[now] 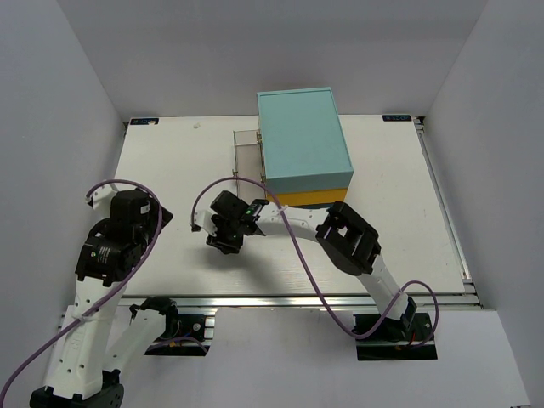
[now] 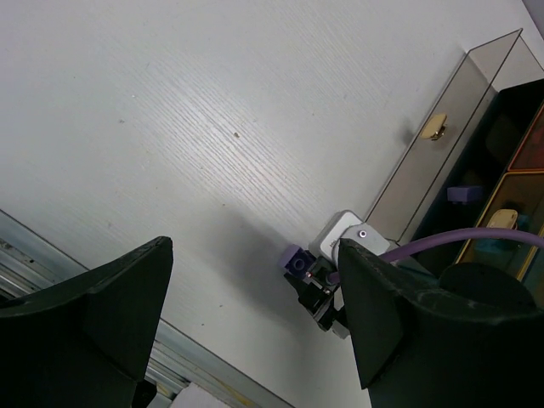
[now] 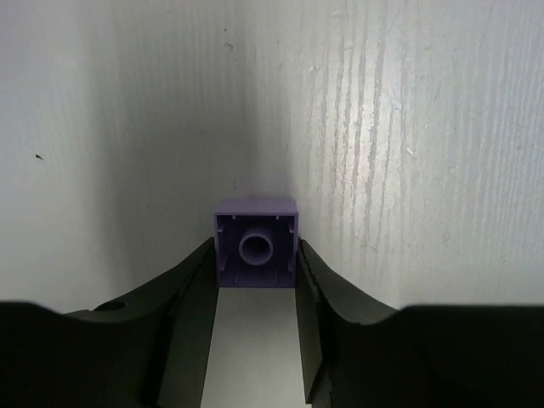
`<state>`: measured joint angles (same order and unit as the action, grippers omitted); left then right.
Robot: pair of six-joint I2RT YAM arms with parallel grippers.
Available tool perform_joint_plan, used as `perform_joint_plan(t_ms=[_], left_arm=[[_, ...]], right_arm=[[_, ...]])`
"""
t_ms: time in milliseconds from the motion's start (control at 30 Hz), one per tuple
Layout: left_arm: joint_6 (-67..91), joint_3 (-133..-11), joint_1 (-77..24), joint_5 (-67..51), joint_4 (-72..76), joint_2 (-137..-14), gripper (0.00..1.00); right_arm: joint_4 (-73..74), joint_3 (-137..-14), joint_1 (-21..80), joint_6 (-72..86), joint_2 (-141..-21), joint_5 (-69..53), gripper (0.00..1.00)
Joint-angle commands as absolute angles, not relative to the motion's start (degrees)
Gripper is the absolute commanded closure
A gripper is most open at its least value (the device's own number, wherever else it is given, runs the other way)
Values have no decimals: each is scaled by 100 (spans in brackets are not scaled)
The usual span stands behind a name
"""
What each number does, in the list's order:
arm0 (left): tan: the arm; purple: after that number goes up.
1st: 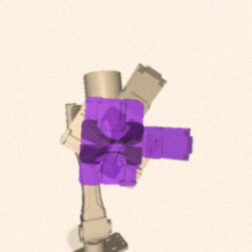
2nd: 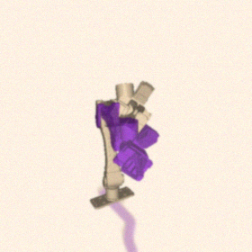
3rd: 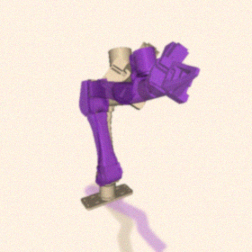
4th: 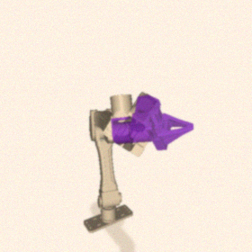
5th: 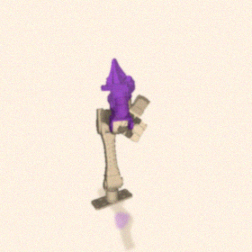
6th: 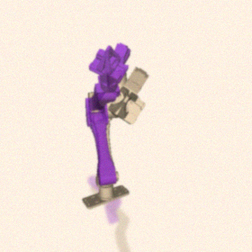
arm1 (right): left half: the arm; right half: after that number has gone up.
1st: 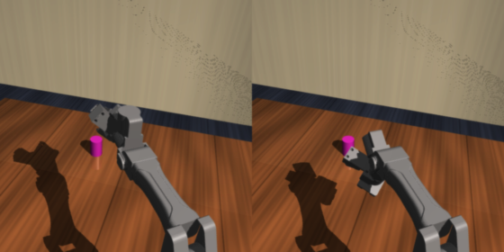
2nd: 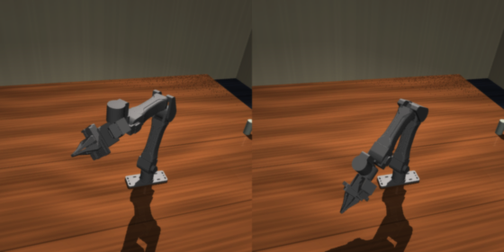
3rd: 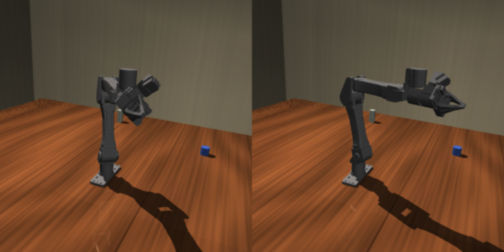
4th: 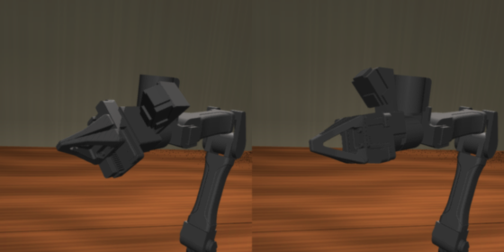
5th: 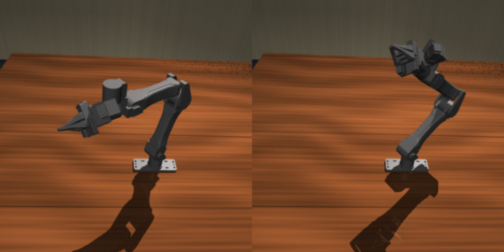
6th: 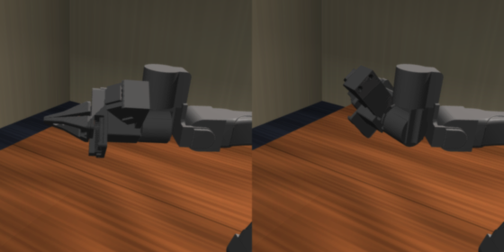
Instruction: Sort the legos into containers by color
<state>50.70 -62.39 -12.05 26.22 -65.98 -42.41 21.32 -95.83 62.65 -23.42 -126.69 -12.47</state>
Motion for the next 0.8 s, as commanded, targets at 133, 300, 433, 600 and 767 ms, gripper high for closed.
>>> perform_joint_plan(t_ms=[133, 300, 433, 600, 767], left_arm=[[5422, -6012, -1187, 2672, -6742, -3990, 12], [5493, -5775, -1187, 2505, -6583, -3973, 12], [5546, -5468, -1187, 2251, -6329, -3929, 12], [5563, -5335, -1187, 2153, -6232, -3902, 12], [5563, -5256, -1187, 2048, -6179, -3867, 12]], right_arm=[[1881, -9387, 6179, -2654, -11840, -1626, 100], [1530, -9186, 5925, -2865, -10794, -1232, 100], [1328, -8974, 5626, -2971, -10442, -547, 100], [1196, -8807, 5423, -2856, -10424, 481, 100], [967, -8824, 5274, -3172, -10608, 949, 97]])
